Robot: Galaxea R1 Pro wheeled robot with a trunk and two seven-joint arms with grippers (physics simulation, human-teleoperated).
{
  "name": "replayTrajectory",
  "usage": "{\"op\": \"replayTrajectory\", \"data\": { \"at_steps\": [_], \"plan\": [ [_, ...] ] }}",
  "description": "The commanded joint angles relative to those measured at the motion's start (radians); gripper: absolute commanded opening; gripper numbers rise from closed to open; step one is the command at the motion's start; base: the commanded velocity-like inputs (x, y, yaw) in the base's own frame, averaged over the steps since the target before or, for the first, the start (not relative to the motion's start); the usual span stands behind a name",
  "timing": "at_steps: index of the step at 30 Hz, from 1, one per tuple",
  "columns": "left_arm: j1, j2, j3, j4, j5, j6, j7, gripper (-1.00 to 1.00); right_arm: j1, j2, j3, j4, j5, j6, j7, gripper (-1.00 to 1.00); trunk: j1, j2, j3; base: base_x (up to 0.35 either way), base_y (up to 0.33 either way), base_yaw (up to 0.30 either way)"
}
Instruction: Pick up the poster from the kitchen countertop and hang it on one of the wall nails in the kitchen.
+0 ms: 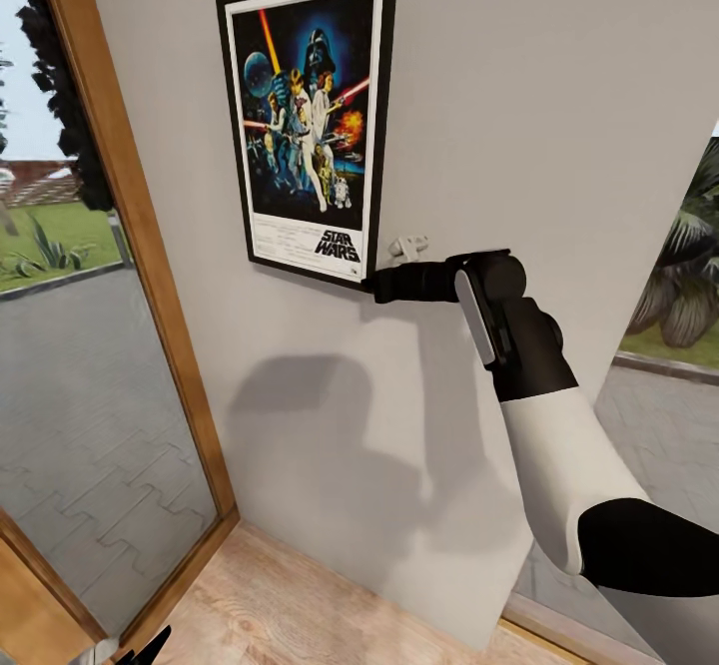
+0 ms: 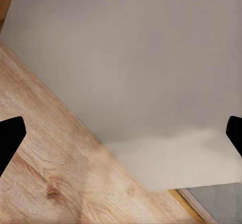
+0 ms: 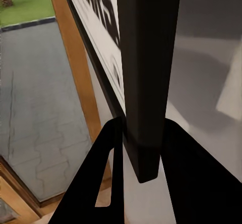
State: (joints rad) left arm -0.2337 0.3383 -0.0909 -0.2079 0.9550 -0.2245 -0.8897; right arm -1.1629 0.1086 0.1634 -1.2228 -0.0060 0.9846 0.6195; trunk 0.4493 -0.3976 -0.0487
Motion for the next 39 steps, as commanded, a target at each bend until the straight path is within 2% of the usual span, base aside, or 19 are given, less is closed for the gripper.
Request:
{"op": "replayTrajectory", "data": {
  "at_steps": [1,21,24,26,29,39],
  "plan": [
    [-0.001,0.001,-0.009,0.001,0.007,-0.006,-0.001,1.00,-0.001,0.000,-0.001,-0.001,-0.003,0.006,0.003,-1.00,0.001,-0.002,-0.002,0.000,0.000,0.000],
    [-0.001,0.002,-0.013,0.001,0.005,-0.007,-0.003,1.00,0.000,0.000,-0.001,-0.036,0.004,0.007,0.003,-1.00,0.001,-0.002,-0.002,0.000,0.032,0.000],
    [-0.001,0.002,-0.015,0.001,-0.013,-0.007,-0.003,1.00,0.000,0.000,-0.001,-0.037,0.004,0.007,0.003,-1.00,0.001,-0.002,0.000,0.000,0.086,-0.105],
    [-0.001,0.002,-0.016,0.000,-0.048,-0.007,-0.003,1.00,0.000,0.000,-0.001,-0.037,0.004,0.007,0.003,-1.00,0.001,-0.002,0.001,0.000,0.042,-0.172],
    [-0.001,0.001,-0.016,0.000,-0.075,-0.007,-0.003,1.00,0.000,0.000,-0.001,-0.037,0.004,0.008,0.003,-1.00,0.001,-0.002,0.005,0.000,0.020,-0.204],
    [-0.001,0.002,-0.016,0.000,-0.094,-0.007,-0.003,1.00,0.000,-0.001,-0.001,-0.046,0.004,0.008,0.003,-1.00,0.001,-0.002,0.016,-0.084,0.092,-0.225]
  ]
}}
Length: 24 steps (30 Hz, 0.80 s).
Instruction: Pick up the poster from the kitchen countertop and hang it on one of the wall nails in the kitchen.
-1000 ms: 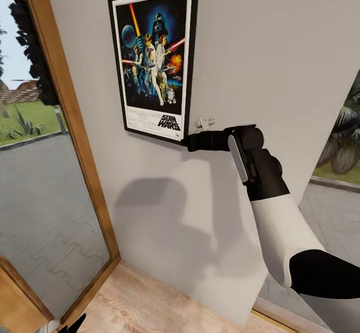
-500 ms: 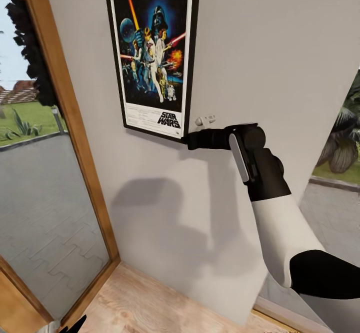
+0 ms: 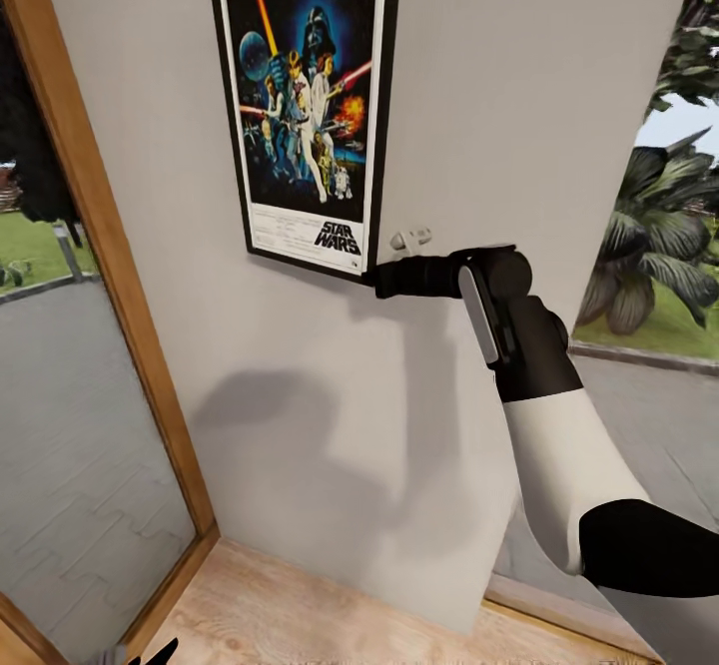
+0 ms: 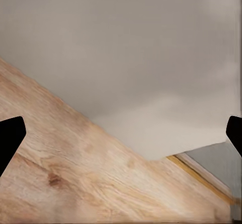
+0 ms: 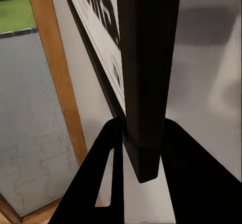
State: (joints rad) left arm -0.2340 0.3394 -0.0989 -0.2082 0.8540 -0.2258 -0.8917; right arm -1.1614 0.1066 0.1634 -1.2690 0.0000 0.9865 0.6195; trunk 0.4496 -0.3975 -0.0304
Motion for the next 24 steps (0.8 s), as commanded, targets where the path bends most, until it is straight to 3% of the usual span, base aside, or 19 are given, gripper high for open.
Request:
{"op": "replayTrajectory", "data": {
  "at_steps": [1,14,24],
  "plan": [
    [-0.001,0.001,-0.008,0.001,0.007,-0.006,-0.001,1.00,-0.001,0.001,-0.001,-0.001,-0.002,0.006,0.003,-1.00,0.000,-0.002,-0.002,-0.191,0.194,-0.183],
    [-0.001,0.001,-0.007,0.001,0.007,-0.006,0.000,1.00,-0.001,0.001,-0.002,-0.005,-0.002,0.006,0.003,-1.00,0.000,-0.002,0.005,-0.207,0.209,-0.091],
    [-0.001,0.001,-0.007,0.001,0.007,-0.006,0.000,1.00,-0.001,-0.001,-0.003,-0.003,-0.001,0.006,0.003,-1.00,0.000,-0.002,0.016,-0.044,0.043,-0.195]
  ]
}}
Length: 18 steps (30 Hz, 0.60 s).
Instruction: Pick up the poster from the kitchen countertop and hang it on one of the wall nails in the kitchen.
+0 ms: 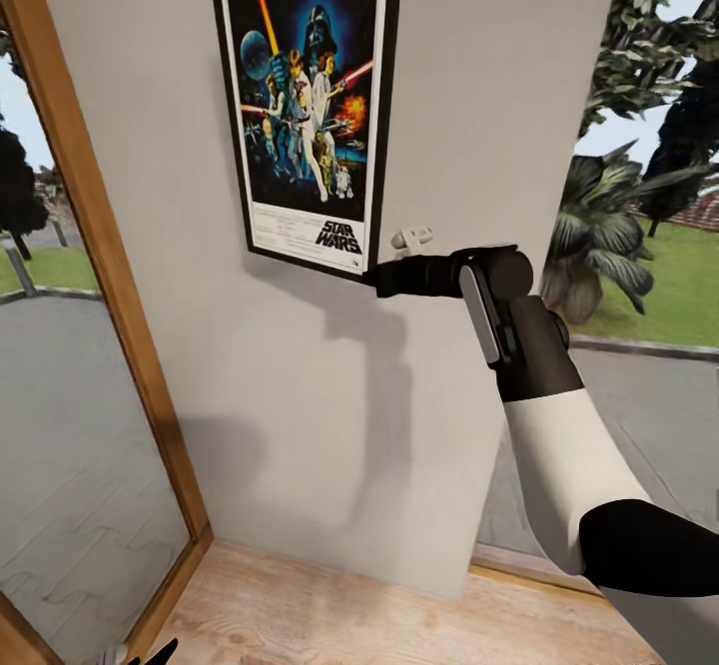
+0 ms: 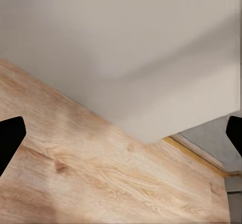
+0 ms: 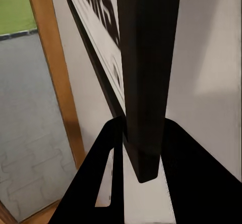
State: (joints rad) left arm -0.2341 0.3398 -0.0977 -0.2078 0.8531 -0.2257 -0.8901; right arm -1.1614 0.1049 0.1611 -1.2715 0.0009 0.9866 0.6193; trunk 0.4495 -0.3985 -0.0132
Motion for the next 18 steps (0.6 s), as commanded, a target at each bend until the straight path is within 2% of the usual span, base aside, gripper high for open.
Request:
{"op": "replayTrajectory", "data": {
  "at_steps": [1,8,12,18],
  "plan": [
    [-0.001,0.001,-0.009,0.001,0.007,-0.006,-0.001,1.00,-0.001,0.000,-0.001,0.001,-0.002,0.006,0.003,-1.00,0.001,-0.001,-0.001,-0.004,0.004,-0.079],
    [-0.001,0.001,-0.009,0.001,0.007,-0.006,-0.001,1.00,-0.001,-0.002,-0.001,0.027,-0.009,0.007,0.012,-1.00,0.001,-0.001,0.000,-0.001,0.001,-0.021],
    [-0.001,0.001,-0.009,0.001,0.007,-0.006,-0.001,1.00,-0.005,-0.002,0.001,0.058,-0.012,0.007,0.060,-1.00,0.001,-0.001,0.000,0.000,0.000,-0.002],
    [-0.001,0.001,-0.009,0.001,0.007,-0.006,-0.001,1.00,-0.010,-0.002,0.001,0.066,-0.012,0.007,0.093,-1.00,0.001,-0.001,0.000,0.000,0.000,0.000]
  ]
}}
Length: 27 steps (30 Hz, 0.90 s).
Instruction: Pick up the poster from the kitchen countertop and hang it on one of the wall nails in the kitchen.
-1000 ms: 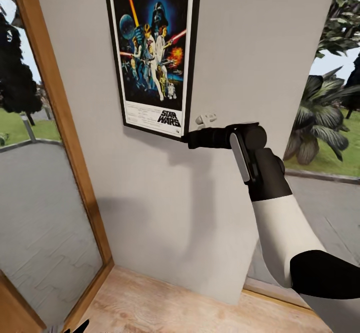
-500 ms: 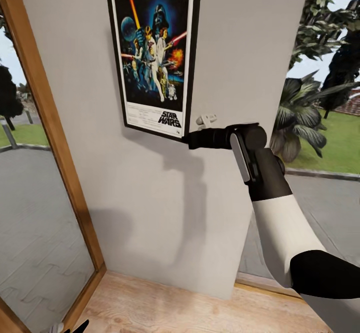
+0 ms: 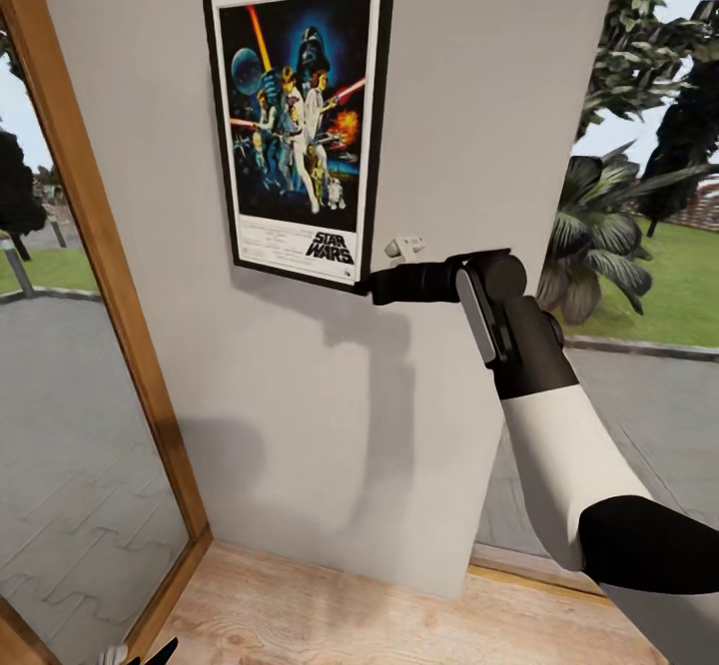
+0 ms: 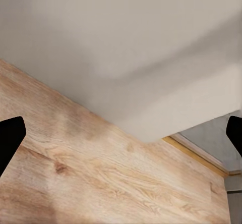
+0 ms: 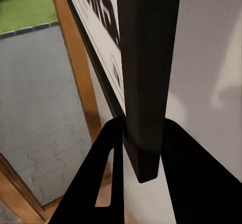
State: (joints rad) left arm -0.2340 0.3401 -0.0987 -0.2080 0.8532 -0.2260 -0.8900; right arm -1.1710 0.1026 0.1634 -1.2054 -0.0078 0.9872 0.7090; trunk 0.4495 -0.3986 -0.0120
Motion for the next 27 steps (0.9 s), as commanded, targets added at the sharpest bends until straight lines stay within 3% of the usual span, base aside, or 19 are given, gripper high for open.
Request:
{"op": "replayTrajectory", "data": {
  "at_steps": [1,8,27],
  "plan": [
    [-0.001,0.001,-0.008,0.001,0.007,-0.006,-0.001,1.00,-0.001,0.001,-0.001,0.000,-0.003,0.007,0.007,-1.00,0.001,-0.001,-0.001,0.000,0.000,0.000],
    [-0.001,0.000,-0.008,0.001,0.007,-0.007,-0.001,1.00,-0.003,0.001,-0.001,0.002,-0.003,0.007,0.070,-1.00,0.001,-0.001,-0.001,0.000,0.000,0.000],
    [-0.001,0.001,-0.008,0.001,0.007,-0.007,-0.001,1.00,-0.003,0.002,0.001,0.027,-0.002,0.006,0.081,-1.00,0.001,-0.001,-0.001,0.013,0.000,0.000]
  ]
}}
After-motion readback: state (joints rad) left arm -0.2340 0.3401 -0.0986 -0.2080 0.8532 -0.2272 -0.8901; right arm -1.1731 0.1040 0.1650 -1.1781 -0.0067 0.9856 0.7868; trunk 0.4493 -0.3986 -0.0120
